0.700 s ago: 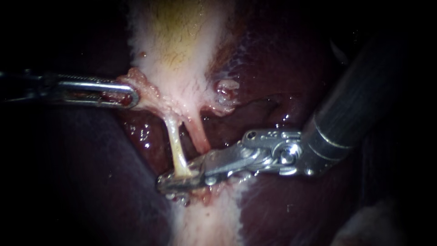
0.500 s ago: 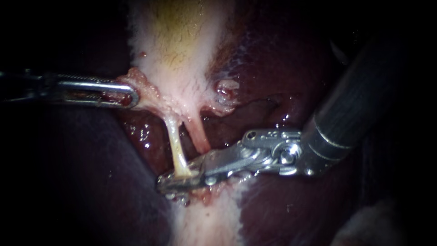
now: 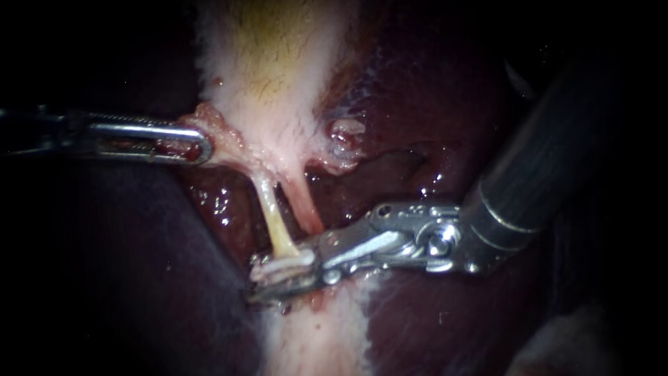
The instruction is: Going back second clip left tube
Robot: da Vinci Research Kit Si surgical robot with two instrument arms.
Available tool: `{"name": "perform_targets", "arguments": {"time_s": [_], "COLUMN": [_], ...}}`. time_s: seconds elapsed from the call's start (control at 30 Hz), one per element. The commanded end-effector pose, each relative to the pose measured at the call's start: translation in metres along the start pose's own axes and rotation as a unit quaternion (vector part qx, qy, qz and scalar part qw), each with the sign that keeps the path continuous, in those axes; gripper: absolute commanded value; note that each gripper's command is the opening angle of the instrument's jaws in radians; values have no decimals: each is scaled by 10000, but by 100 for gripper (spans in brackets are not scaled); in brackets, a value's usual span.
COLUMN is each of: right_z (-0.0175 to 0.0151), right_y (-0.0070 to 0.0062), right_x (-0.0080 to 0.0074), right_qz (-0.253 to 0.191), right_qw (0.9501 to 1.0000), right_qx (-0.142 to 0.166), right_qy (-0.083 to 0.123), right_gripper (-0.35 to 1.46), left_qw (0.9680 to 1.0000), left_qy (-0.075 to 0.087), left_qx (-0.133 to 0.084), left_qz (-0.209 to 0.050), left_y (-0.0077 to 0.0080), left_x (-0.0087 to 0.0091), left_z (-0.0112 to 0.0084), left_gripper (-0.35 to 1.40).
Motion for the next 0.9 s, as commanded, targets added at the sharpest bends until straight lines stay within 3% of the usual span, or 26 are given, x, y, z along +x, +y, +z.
{"name": "perform_targets", "arguments": {"time_s": [0.03,0.33,0.4,0.6,0.9], "right_z": [2,6,4,-6,-41], "right_y": [1,7,12,20,14], "right_x": [-2,-8,-7,-11,-7], "right_qz": [-47,-614,-787,-1211,-1734], "right_qw": [10000,9973,9944,9868,9775], "right_qx": [-47,-397,-676,-1051,-1182], "right_qy": [18,111,189,228,192], "right_gripper": [46,50,50,50,50], "left_qw": [10000,10000,10000,10000,10000], "left_qy": [0,0,0,-1,-2], "left_qx": [1,0,0,-1,-4], "left_qz": [0,0,0,1,1], "left_y": [0,0,0,0,-1], "left_x": [0,0,0,0,0], "left_z": [0,0,0,0,-1], "left_gripper": [-35,-35,-35,-35,-35]}}
